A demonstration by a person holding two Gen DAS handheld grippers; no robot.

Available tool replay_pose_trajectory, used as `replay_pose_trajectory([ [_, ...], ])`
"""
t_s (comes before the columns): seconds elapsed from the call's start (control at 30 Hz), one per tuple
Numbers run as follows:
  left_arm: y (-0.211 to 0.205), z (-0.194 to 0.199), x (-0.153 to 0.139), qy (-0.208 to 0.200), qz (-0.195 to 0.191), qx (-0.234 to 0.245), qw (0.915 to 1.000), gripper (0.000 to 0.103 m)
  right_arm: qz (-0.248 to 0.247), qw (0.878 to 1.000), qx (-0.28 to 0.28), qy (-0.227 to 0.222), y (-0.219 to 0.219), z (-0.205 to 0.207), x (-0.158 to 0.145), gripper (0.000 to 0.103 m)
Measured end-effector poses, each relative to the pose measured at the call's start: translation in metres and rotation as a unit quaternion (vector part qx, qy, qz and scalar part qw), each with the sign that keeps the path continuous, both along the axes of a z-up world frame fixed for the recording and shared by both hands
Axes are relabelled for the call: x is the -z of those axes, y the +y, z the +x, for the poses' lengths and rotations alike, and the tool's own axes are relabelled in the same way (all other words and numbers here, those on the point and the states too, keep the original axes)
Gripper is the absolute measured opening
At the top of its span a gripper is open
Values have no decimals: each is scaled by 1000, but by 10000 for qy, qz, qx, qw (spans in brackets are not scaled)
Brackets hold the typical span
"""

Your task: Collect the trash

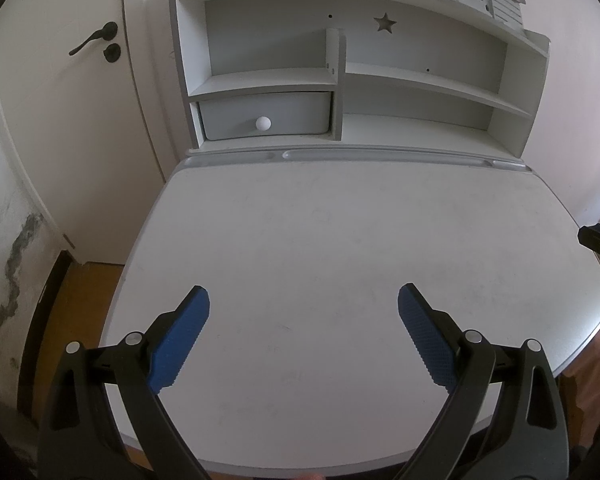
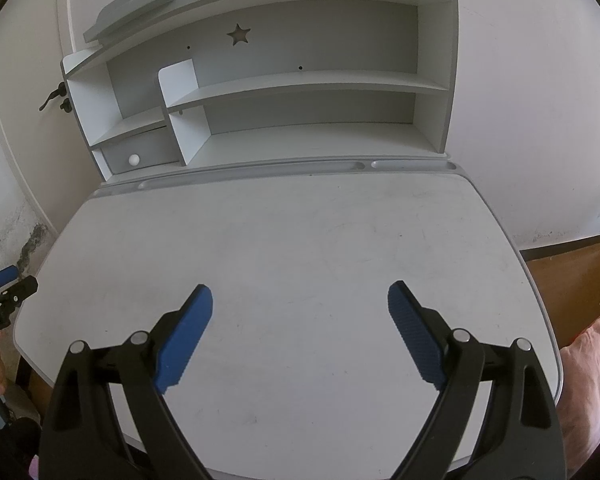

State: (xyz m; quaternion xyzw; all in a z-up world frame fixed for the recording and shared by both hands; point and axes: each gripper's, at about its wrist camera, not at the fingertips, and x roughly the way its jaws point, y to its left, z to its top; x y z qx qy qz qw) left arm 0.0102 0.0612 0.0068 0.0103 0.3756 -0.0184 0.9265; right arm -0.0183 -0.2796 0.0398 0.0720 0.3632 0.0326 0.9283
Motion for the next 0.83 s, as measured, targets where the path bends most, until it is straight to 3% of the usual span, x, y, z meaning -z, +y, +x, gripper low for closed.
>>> replay_pose_trajectory([
  [0.57, 0, 0, -3, -143, 88, -31, 9999, 92, 3, 10000, -3, -15, -3, -2, 0, 86],
  [0.83, -3, 2, -1, -25, 88, 19, 10000, 92, 7, 10000, -7, -14, -4, -2, 0, 86],
])
